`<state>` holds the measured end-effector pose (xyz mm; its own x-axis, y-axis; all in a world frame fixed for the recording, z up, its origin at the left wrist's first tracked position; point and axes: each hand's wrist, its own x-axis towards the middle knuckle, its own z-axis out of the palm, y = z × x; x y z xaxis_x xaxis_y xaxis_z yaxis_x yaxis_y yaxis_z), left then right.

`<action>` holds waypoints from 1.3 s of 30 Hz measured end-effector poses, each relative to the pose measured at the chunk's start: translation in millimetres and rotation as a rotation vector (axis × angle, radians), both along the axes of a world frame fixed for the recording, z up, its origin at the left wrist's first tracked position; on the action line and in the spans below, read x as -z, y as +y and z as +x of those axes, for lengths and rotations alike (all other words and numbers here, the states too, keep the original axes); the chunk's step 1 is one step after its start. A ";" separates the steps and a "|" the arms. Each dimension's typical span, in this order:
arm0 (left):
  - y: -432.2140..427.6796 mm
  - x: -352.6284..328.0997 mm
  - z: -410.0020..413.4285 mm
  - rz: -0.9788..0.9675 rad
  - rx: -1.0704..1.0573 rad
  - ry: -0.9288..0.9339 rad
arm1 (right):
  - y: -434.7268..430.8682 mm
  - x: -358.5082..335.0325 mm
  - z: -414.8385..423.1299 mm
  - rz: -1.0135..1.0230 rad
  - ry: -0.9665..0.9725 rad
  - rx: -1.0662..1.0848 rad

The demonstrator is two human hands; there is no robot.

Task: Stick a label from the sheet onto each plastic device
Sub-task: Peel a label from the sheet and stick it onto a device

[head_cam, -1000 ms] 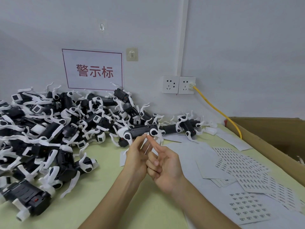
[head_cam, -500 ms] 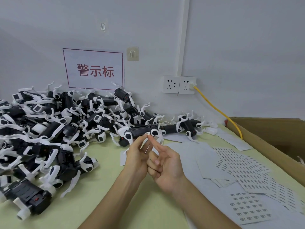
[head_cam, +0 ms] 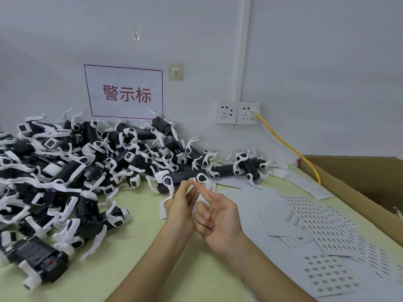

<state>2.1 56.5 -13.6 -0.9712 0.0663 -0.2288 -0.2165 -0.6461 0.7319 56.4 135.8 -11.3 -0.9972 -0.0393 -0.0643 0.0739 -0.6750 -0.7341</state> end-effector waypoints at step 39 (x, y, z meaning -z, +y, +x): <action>1.1 -2.5 -3.3 -0.139 -0.084 0.242 | 23.3 -11.5 -4.7 -0.098 0.036 0.198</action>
